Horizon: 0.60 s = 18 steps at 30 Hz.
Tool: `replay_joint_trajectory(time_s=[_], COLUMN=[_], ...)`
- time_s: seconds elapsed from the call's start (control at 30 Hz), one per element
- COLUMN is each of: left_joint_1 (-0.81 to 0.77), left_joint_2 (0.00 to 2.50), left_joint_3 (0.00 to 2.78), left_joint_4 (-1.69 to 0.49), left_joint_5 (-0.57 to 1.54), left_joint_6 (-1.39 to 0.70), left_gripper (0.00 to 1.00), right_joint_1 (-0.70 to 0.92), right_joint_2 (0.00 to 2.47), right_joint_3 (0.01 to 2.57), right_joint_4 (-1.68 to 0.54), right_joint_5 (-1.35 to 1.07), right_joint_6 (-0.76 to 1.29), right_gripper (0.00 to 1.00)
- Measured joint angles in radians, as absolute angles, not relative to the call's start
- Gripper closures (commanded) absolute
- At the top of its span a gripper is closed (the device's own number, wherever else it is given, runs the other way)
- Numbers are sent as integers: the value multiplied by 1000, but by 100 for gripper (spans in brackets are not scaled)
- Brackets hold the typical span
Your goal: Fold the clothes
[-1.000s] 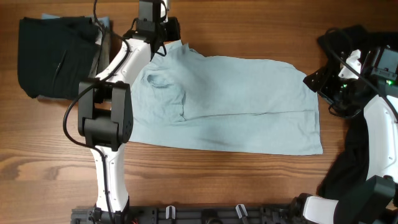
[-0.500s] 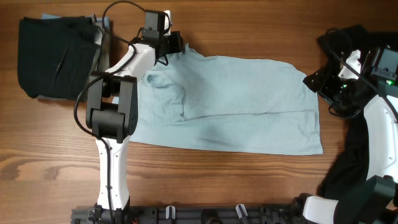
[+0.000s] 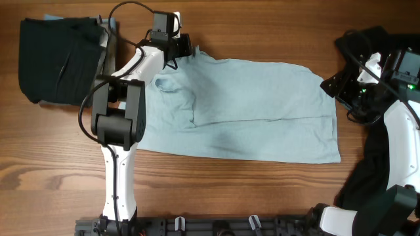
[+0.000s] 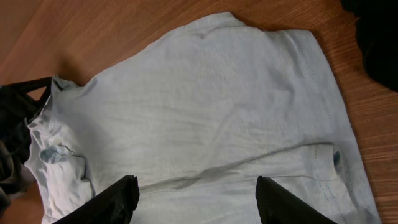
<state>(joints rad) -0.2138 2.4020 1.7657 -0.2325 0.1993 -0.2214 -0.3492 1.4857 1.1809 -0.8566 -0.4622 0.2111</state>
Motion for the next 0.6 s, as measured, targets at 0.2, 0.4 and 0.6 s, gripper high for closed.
replay_joint_trajectory(time_s=[0.2, 0.4, 0.6], left_joint_1=[-245, -255, -253], left_joint_2=[2411, 2411, 2410], left_joint_3=[1774, 1774, 1774], left_joint_4=[-235, -230, -229], left_joint_5=[170, 154, 138], left_joint_6=[-154, -135, -80], left_gripper=[96, 96, 96], right_joint_1=[-349, -349, -349], right_joint_2=[1485, 1485, 1485], right_joint_3=[1181, 1181, 1181], right_joint_4=[-859, -867, -867], right_joint_5=[-462, -462, -447], right_joint_6=[211, 211, 211], right_gripper=[35, 35, 35])
